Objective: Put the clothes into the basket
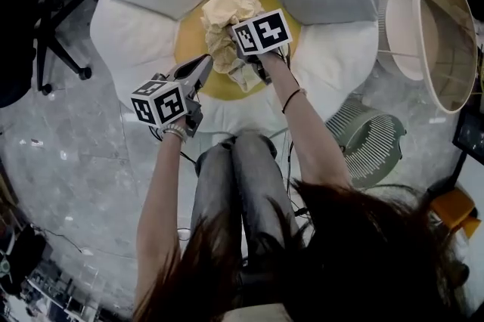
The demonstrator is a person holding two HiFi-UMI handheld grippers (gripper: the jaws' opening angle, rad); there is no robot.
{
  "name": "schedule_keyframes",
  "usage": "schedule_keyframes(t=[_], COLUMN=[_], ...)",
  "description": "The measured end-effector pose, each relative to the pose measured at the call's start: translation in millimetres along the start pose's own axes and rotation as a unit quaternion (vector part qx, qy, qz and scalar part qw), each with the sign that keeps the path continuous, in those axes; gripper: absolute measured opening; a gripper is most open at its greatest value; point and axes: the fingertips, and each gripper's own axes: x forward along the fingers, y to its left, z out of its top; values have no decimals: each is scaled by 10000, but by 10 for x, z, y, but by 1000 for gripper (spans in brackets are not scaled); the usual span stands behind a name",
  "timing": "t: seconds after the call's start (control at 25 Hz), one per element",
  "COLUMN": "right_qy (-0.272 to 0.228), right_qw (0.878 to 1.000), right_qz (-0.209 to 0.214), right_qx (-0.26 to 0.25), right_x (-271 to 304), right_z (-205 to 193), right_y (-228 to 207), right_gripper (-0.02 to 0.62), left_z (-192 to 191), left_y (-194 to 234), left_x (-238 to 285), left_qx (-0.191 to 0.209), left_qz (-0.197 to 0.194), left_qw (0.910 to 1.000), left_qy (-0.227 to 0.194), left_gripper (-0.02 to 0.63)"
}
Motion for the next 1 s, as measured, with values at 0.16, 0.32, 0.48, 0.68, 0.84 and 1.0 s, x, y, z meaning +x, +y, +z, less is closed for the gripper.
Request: schedule_keyframes(t=[0.16,0.32,0.48,0.68,0.84,1.0], right_qy=[-50,-107,-130,-207,-250,-285], right_qw=[10000,9999,9999,9997,9996,9994], right_qz=[2,-8,-5,1,3,7], right_qx=[8,38,86,116,161,172], right_x=[-294,-547,-736,-948,-1150,-1400], right_z=[108,238,304,371,423,536], right_y=[140,230,332,470,609,776], right_gripper=[46,46,46,46,46,46], left_z=[161,351,445,514,565,711], left_y=[-243,-463,-635,-811,-962,-1107], left_x=[-129,-214,-311,-436,-592,-796], left_qx=[36,86,103,118,103,58], left_qz=[-37,-91,-122,-142,-152,-114], left_qw=[10000,9999,9999,9998,9998,9999], left_qy=[-20,-49,-40,-23,2,-70], left_gripper=[11,11,11,11,11,11])
